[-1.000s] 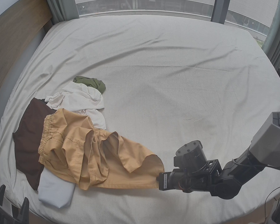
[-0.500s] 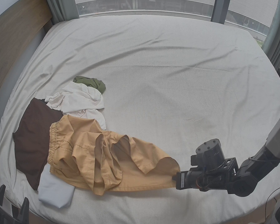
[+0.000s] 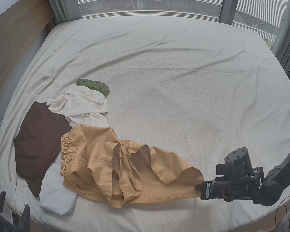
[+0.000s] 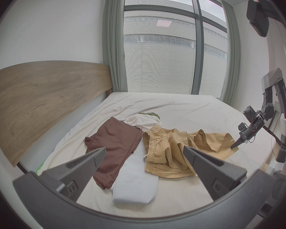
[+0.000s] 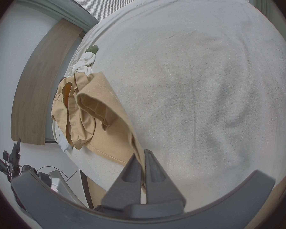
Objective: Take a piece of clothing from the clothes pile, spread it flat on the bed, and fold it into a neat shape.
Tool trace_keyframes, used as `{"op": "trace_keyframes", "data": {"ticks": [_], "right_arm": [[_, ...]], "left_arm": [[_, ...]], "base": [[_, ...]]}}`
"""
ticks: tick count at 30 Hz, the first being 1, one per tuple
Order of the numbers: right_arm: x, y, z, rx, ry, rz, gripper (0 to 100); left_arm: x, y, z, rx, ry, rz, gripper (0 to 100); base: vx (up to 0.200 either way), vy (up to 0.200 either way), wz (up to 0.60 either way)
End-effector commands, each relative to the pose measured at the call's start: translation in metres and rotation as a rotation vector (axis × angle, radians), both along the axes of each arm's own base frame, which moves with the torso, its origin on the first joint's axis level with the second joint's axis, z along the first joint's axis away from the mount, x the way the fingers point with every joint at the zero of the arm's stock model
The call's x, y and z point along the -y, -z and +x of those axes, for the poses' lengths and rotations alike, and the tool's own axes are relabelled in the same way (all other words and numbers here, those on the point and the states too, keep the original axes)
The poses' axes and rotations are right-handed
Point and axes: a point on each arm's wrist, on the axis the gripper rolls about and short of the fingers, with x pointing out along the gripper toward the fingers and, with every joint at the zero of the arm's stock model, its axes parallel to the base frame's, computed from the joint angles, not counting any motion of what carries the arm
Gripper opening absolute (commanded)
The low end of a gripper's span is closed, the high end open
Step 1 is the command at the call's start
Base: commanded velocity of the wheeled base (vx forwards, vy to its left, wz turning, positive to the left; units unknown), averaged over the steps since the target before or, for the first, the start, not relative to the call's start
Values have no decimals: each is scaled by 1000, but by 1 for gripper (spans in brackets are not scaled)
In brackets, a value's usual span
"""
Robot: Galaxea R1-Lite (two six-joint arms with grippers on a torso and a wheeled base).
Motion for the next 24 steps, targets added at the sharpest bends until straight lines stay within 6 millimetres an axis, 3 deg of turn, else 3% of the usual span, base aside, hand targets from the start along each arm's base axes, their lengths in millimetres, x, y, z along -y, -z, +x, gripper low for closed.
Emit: {"op": "trace_keyframes", "data": {"ticks": [1, 12, 24], "right_arm": [[14, 5, -5, -9, 19, -29, 0], [30, 12, -12, -29, 52, -53, 0], [62, 18, -22, -69, 107, -117, 0]], "left_arm": [[0, 5, 0, -1, -1, 0, 100], [0, 5, 0, -1, -1, 0, 100], [0, 5, 0, -1, -1, 0, 100]], "base": [[0, 0, 0], [0, 0, 0], [0, 0, 0]]}}
